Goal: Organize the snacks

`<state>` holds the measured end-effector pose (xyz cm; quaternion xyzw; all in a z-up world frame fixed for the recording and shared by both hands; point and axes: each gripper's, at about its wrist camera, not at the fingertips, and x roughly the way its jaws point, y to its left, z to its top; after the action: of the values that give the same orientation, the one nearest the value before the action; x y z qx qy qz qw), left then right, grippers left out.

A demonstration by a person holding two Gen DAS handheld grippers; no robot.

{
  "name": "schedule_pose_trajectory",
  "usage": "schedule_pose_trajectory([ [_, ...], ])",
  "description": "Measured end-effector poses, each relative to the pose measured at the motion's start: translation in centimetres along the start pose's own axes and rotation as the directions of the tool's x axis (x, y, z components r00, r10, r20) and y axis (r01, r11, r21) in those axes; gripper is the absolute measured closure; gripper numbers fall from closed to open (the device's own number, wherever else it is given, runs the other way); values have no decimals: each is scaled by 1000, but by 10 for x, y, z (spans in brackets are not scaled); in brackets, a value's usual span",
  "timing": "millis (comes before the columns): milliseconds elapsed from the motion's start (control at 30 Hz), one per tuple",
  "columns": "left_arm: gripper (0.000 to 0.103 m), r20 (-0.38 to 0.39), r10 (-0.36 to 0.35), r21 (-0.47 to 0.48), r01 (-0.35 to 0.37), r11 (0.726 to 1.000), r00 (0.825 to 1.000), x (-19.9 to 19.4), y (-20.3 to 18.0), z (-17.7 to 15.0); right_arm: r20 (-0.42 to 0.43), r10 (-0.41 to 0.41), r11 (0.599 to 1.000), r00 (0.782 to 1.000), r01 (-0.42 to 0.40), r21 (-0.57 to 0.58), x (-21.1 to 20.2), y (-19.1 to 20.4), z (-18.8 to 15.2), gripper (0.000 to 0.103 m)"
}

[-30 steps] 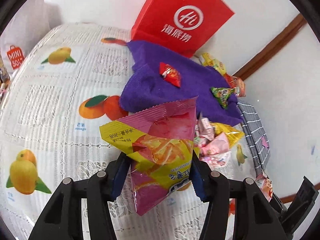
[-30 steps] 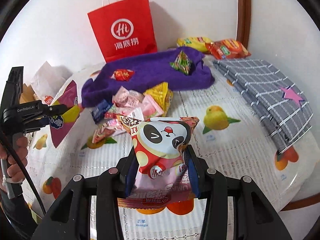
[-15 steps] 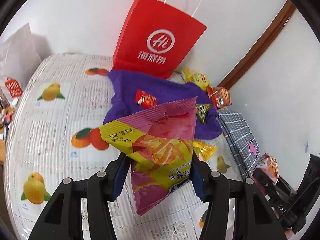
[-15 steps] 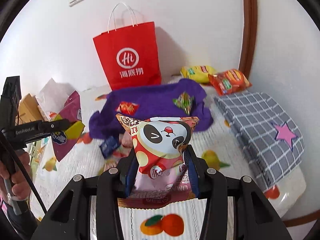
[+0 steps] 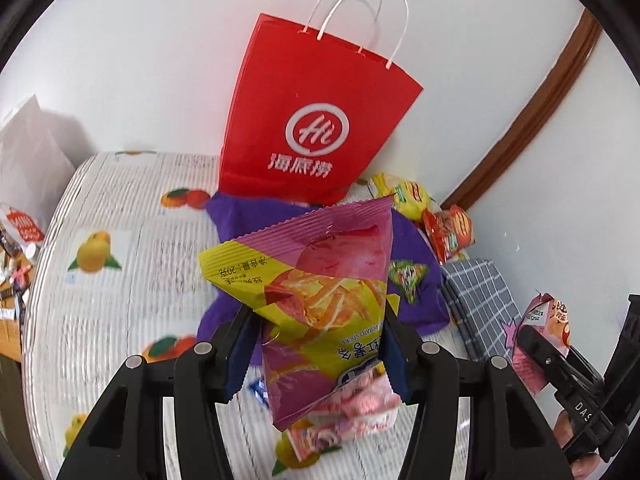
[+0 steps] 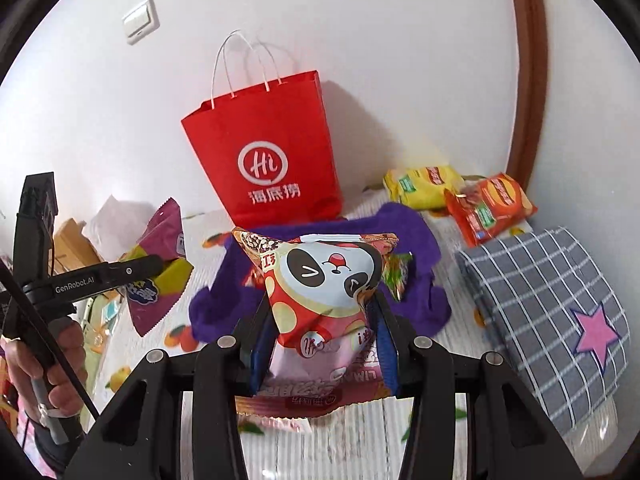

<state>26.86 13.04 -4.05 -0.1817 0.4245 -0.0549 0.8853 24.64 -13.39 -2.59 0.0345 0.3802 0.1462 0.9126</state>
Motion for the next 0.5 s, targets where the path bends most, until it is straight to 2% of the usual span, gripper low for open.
schedule_pose_trajectory([
  [300, 50, 14, -2, -30, 3, 1000, 1000, 26, -2, 38, -23, 29, 1000, 999, -29, -10, 39, 1, 32, 59],
  [500, 50, 31, 40, -49, -39, 998, 999, 41, 8, 44, -54, 39, 999, 998, -41, -34, 67, 5, 45, 59],
])
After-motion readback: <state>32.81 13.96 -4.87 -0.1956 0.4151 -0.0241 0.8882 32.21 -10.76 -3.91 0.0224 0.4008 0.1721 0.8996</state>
